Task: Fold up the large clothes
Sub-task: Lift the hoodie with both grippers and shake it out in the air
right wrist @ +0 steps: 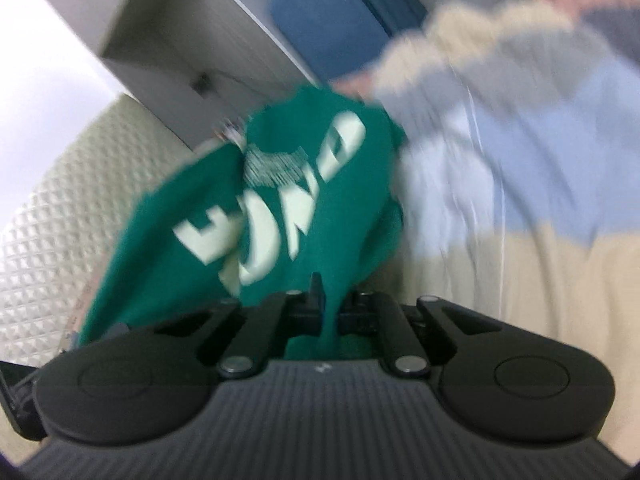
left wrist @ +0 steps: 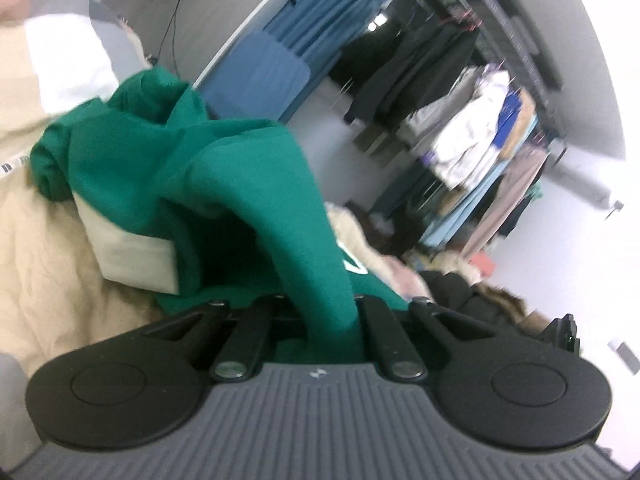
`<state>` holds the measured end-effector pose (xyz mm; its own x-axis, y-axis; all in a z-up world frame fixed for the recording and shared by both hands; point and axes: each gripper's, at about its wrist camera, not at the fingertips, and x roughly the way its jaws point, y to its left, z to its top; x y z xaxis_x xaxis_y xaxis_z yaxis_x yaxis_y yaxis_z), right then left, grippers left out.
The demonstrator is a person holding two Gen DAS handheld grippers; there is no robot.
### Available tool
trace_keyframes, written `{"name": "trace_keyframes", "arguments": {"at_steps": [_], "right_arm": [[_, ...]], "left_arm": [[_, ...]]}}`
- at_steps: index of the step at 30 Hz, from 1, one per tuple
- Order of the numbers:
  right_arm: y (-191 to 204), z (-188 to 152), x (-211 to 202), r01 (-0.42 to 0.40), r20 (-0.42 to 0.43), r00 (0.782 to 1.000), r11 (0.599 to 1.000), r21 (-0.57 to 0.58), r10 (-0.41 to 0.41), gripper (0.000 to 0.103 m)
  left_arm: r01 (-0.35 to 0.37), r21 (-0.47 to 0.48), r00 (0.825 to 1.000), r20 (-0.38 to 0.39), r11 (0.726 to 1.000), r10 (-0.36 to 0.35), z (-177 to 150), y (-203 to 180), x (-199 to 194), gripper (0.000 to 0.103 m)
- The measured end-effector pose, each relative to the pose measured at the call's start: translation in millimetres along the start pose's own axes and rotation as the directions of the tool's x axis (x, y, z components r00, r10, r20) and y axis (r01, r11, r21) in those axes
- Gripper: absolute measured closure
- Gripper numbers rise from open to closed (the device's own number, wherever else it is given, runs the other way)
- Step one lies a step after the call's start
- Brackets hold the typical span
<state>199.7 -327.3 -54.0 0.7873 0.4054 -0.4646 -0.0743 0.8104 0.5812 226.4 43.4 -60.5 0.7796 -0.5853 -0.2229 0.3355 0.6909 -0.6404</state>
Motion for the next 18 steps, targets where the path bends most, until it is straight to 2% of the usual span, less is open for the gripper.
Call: {"name": "trace_keyframes", "arguments": {"at_steps": [2,5,9,11,13,16,18], "right_arm": [[12.9,2.2,-18.5,-0.021,0.045,0.999,0.999,-0.041,0.022,0.097],[28.6,1.0,-47.3,-0.046,0.103,0.993,0.996,-0.078,0.054,0.097],[44.9,-11.4,-84.4,-0.060,0.149,0.986,0.990,-0.131,0.079,0.097],[47.8,-21.5,-96.0,-0.042,0.118,0.991,0.992,-0.122,0.056,0.097],[46.0,-34.1,-95.6,0.018,0.059,0.998,0.993,-0.114,-0.012,0.096],[33.1,-46.7,-83.2,0.082,-0.037,0.996,0.994,-0.074,-0.085,0.096],[20.1,-49.7,-72.7,0.109,-0.107,0.988,0.994,-0.009,-0.109,0.093]], "left_arm": [[0.002,0.013,1.000,0.028,1.000,-0.002,-1.4,-11.7,-16.7,0.099],[0.007,-0.029,0.999,0.054,1.000,-0.006,-9.3,-24.6,-48.0,0.099],[-0.064,-0.091,0.997,0.041,0.994,0.068,-30.9,-42.7,-88.8,0.099],[-0.122,-0.148,0.992,0.005,0.981,0.124,-45.7,-45.1,-102.5,0.099],[-0.189,-0.173,0.982,-0.051,0.967,0.183,-62.2,-45.1,-109.0,0.099],[-0.300,-0.121,0.946,-0.164,0.946,0.279,-73.9,-45.9,-93.2,0.098],[-0.332,-0.106,0.931,-0.197,0.937,0.308,-76.2,-43.0,-84.7,0.098]]}}
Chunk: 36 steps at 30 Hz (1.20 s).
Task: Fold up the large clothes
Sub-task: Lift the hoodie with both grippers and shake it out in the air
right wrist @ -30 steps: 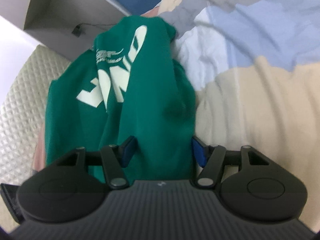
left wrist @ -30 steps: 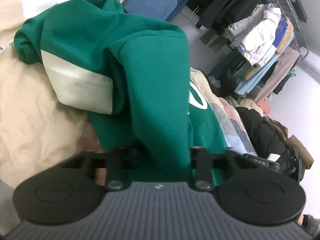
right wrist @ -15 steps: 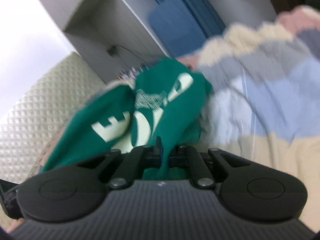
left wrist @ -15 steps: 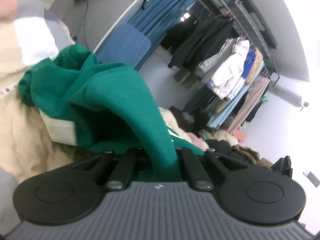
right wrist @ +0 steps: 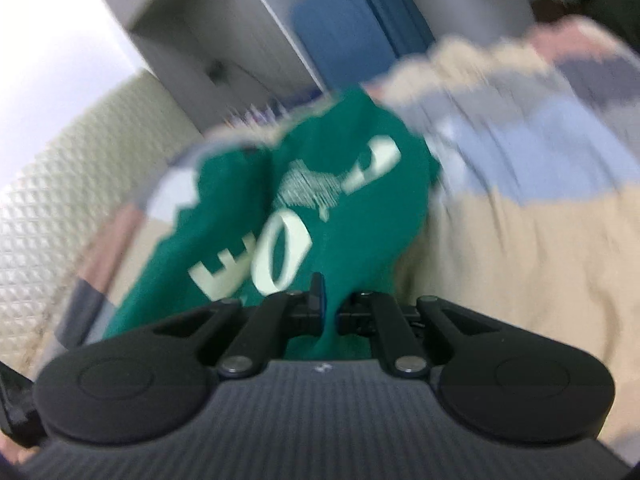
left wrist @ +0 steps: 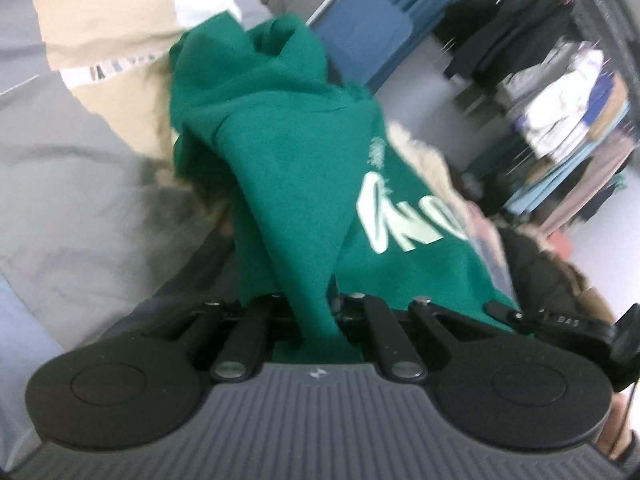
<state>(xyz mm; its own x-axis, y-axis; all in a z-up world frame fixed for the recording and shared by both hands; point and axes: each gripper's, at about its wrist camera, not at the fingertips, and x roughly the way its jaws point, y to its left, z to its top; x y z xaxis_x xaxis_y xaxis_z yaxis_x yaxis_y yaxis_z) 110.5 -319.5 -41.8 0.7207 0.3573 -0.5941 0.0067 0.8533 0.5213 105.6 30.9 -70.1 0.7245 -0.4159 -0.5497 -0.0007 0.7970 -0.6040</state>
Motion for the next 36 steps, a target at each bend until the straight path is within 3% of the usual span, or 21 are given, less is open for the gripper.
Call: {"name": "trace_keyframes", "arguments": {"at_steps": [3,4,5,6,7,15,18,19,20,21,22,23,26,30,33,36], "right_arm": [[-12.6,-1.6,9.1,-0.021,-0.050,0.998,0.994,0.106,0.026,0.090],[-17.5,-2.1,10.9,-0.019,-0.057,0.998,0.990,0.138,0.027,0.080],[-22.5,-1.7,12.6,-0.016,-0.064,0.998,0.985,0.170,0.027,0.066],[-27.2,-1.9,14.7,-0.021,-0.069,0.997,0.980,0.200,0.035,0.061],[-27.1,-4.7,15.4,-0.029,-0.074,0.996,0.974,0.224,0.047,0.052],[-39.0,-1.3,55.9,-0.053,-0.132,0.986,0.951,0.306,0.098,0.051],[-47.4,5.3,72.7,-0.065,-0.139,0.983,0.940,0.334,0.118,0.051],[-49.0,6.5,77.2,-0.069,-0.144,0.982,0.939,0.338,0.124,0.051],[-48.6,6.5,80.3,-0.070,-0.149,0.981,0.938,0.340,0.127,0.053],[-46.6,6.2,80.9,-0.077,-0.146,0.980,0.940,0.332,0.132,0.057],[-41.7,6.7,80.4,-0.094,-0.141,0.980,0.949,0.302,0.142,0.072],[-35.9,7.6,77.9,-0.108,-0.131,0.981,0.959,0.262,0.146,0.083],[-23.0,10.7,65.1,-0.128,-0.080,0.986,0.978,0.168,0.143,0.092],[-10.1,16.5,28.0,-0.207,0.040,0.978,0.975,0.086,0.204,0.094],[-1.7,24.0,-0.6,-0.261,0.121,0.960,0.963,0.061,0.252,0.094],[11.2,40.5,-29.9,-0.314,0.194,0.933,0.949,0.025,0.303,0.094]], "left_arm": [[-0.007,-0.020,1.000,-0.025,1.000,0.007,3.2,4.5,5.9,0.089],[-0.012,-0.031,1.000,-0.024,0.999,0.011,5.3,4.7,7.1,0.073],[-0.010,-0.041,1.000,-0.023,0.999,0.009,3.9,8.2,6.4,0.049],[0.001,-0.050,1.000,-0.018,0.999,-0.001,-1.9,9.5,3.0,0.044],[0.018,-0.057,1.000,-0.010,0.998,-0.018,-1.8,9.9,1.3,0.044],[0.107,-0.112,0.994,0.028,0.988,-0.105,27.5,25.6,41.9,0.044],[0.138,-0.143,0.990,0.046,0.980,-0.132,39.4,33.0,55.7,0.045],[0.161,-0.154,0.987,0.035,0.975,-0.157,41.2,35.6,60.4,0.052],[0.182,-0.159,0.983,0.022,0.970,-0.180,41.4,37.1,63.0,0.068],[0.183,-0.155,0.983,0.017,0.971,-0.182,40.4,37.4,62.6,0.077],[0.173,-0.143,0.985,0.017,0.974,-0.172,39.4,37.0,60.5,0.091],[0.170,-0.132,0.985,0.029,0.977,-0.167,38.5,36.7,55.1,0.097],[0.237,-0.157,0.969,0.109,0.959,-0.222,40.5,40.3,35.4,0.100],[0.323,-0.130,0.934,0.201,0.937,-0.294,47.7,28.2,0.0,0.100],[0.356,-0.117,0.916,0.240,0.927,-0.321,59.0,16.8,-24.5,0.100],[0.408,-0.104,0.887,0.282,0.907,-0.367,74.9,2.4,-53.1,0.100]]}}
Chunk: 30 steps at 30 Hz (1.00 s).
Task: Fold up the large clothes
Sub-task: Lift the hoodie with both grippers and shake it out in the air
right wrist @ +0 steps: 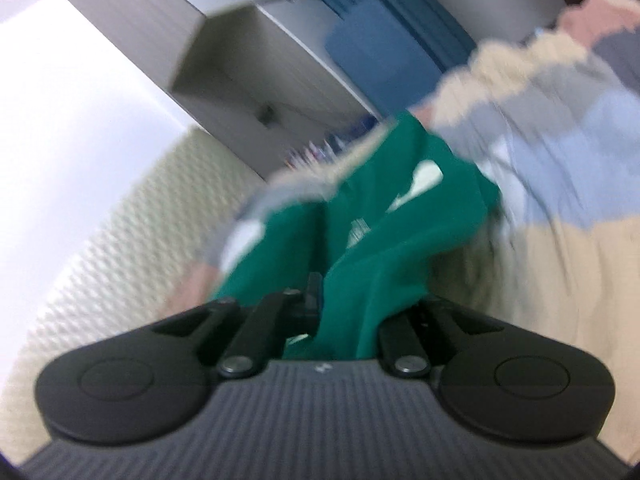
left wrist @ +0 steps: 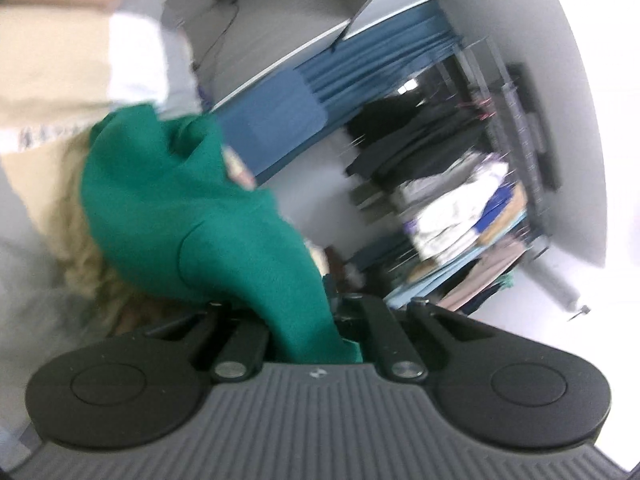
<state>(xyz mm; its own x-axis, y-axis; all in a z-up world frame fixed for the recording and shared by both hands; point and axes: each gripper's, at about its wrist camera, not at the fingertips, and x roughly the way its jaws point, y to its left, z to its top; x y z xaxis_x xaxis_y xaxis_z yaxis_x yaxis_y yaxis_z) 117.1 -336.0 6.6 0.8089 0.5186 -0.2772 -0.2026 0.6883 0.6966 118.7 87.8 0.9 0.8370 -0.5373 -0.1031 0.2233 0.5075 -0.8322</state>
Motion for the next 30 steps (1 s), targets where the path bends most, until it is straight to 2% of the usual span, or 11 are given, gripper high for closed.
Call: {"name": "trace_keyframes", "arguments": {"at_steps": [5,9,16,20,22,25,28,30], "right_arm": [[54.4,40.4,-34.5,-0.053,0.076,0.995,0.989,-0.136,0.064,0.094],[107.8,78.9,-60.5,-0.081,0.133,0.984,0.968,-0.236,0.115,0.094],[200.2,149.9,-113.7,-0.133,0.239,0.940,0.907,-0.398,0.243,0.094],[236.5,190.9,-127.5,-0.127,0.272,0.921,0.876,-0.465,0.277,0.094],[246.5,209.9,-128.3,-0.144,0.281,0.911,0.869,-0.473,0.303,0.094],[260.1,236.3,-129.6,-0.146,0.302,0.895,0.854,-0.500,0.329,0.094],[266.4,254.5,-110.1,-0.062,0.321,0.908,0.844,-0.532,0.269,0.094],[252.5,259.1,-75.0,0.002,0.322,0.926,0.851,-0.525,0.197,0.094]], "left_arm": [[0.039,0.132,0.997,0.054,0.990,-0.047,33.1,-76.4,-23.6,0.100],[0.083,0.214,0.990,0.098,0.973,-0.106,72.7,-146.4,-46.5,0.100],[0.144,0.357,0.965,0.154,0.923,-0.210,148.4,-268.5,-89.0,0.100],[0.130,0.421,0.967,0.148,0.898,-0.209,193.9,-330.0,-95.9,0.100],[0.120,0.454,0.967,0.146,0.883,-0.207,210.5,-351.7,-94.9,0.099],[0.147,0.443,0.966,0.126,0.884,-0.224,234.5,-369.5,-86.0,0.099],[0.119,0.461,0.974,0.116,0.880,-0.193,244.2,-369.1,-57.8,0.099],[0.061,0.475,0.987,0.102,0.878,-0.124,240.5,-351.9,-23.8,0.099]]}}
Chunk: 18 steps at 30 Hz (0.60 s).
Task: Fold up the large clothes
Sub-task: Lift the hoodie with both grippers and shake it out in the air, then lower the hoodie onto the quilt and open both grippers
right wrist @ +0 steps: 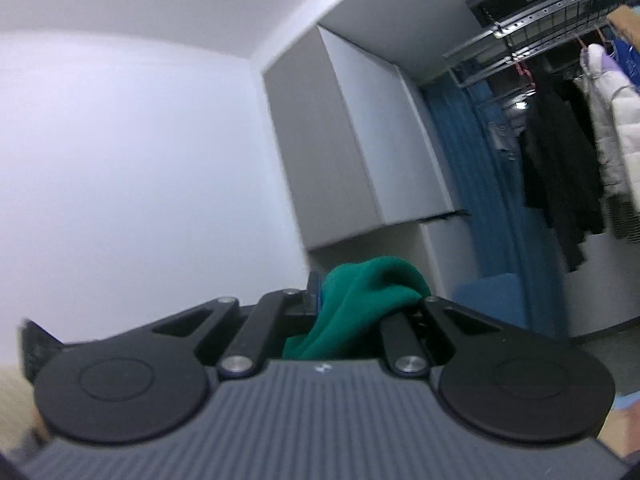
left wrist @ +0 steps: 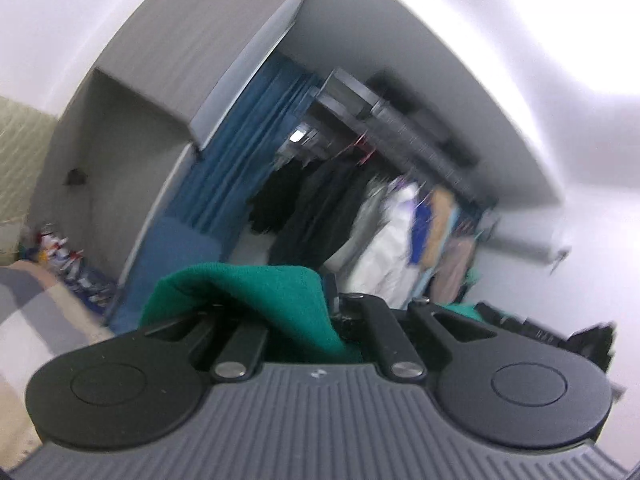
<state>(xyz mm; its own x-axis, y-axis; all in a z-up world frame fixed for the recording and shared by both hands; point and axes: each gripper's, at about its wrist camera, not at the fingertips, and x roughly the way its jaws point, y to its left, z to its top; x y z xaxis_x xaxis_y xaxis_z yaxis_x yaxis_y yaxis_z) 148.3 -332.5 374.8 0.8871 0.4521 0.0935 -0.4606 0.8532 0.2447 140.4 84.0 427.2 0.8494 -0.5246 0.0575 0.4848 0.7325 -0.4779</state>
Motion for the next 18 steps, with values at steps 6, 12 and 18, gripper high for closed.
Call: {"name": "trace_keyframes", "arguments": {"at_steps": [6,12,18], "right_arm": [[-72.1,-98.4,73.2,0.128,-0.145,0.982,0.991,0.047,-0.120,0.094],[-133.6,-194.2,170.2,0.252,-0.222,0.943,0.968,-0.006,-0.247,0.094],[-199.2,-309.1,237.5,0.348,-0.301,0.895,0.937,0.010,-0.329,0.094]], "left_arm": [[-0.157,-0.033,0.980,-0.126,0.987,0.151,-84.3,89.9,96.9,0.099],[-0.297,0.033,0.935,-0.194,0.954,0.298,-182.3,194.7,226.1,0.099],[-0.369,0.008,0.882,-0.312,0.929,0.353,-279.6,305.8,328.1,0.098]]}}
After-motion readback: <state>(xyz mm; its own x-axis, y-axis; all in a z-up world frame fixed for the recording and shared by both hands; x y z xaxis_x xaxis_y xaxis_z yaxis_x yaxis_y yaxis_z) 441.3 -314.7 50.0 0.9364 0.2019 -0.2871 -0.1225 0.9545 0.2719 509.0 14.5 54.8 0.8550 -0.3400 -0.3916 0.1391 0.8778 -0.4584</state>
